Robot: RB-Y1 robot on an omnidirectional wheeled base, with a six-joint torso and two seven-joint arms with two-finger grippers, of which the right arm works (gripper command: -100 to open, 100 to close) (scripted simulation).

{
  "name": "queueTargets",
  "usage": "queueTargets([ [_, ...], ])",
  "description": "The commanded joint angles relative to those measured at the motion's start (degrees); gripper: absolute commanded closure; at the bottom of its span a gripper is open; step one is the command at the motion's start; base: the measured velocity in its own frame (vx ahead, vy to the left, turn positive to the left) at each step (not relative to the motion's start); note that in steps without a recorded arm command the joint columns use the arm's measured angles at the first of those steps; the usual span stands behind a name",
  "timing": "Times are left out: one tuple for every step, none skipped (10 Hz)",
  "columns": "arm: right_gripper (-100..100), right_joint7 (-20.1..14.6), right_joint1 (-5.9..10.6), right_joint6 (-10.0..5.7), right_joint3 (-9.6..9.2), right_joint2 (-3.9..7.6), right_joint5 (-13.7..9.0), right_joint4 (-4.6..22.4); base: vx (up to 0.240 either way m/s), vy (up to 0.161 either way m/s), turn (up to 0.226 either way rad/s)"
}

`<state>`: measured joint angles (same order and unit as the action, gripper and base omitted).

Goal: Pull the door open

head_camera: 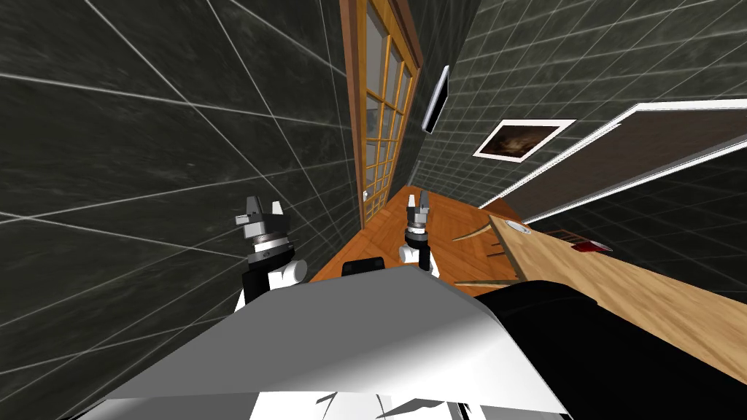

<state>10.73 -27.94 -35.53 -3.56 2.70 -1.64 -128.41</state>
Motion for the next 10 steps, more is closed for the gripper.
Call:
queueTargets([
  [-100, 1.42, 0.83, -0.60, 0.02, 0.17, 0.83, 2.38, 0.080, -0.051, 0.047],
  [-100, 2.36, 1.19, -0.92, 0.03, 0.33, 1.38, 3.76, 0.077, -0.069, 0.043],
  [-100, 3.29, 1.55, -1.25, 0.05, 0.48, 1.94, 5.14, 0.079, -0.073, 0.054],
  [-100, 4.22, 1.92, -1.57, 0.06, 0.64, 2.49, 6.53, 0.096, -0.076, 0.047],
  [-100, 5.24, 2.31, -1.93, 0.08, 0.80, 3.10, 8.03, 0.099, -0.075, 0.052],
  [-100, 6.32, 2.73, -2.31, 0.09, 0.96, 3.75, 9.64, 0.102, -0.072, 0.062],
  [-100, 7.41, 3.16, -2.69, 0.11, 1.13, 4.39, 11.24, 0.097, -0.078, 0.062],
  [-100, 8.50, 3.58, -3.06, 0.13, 1.29, 5.04, 12.85, 0.102, -0.080, 0.061],
  [-100, 9.65, 4.03, -3.47, 0.15, 1.45, 5.73, 14.42, 0.102, -0.077, 0.063],
  [-100, 10.85, 4.50, -3.89, 0.16, 1.61, 6.45, 16.31, 0.086, -0.089, 0.060],
])
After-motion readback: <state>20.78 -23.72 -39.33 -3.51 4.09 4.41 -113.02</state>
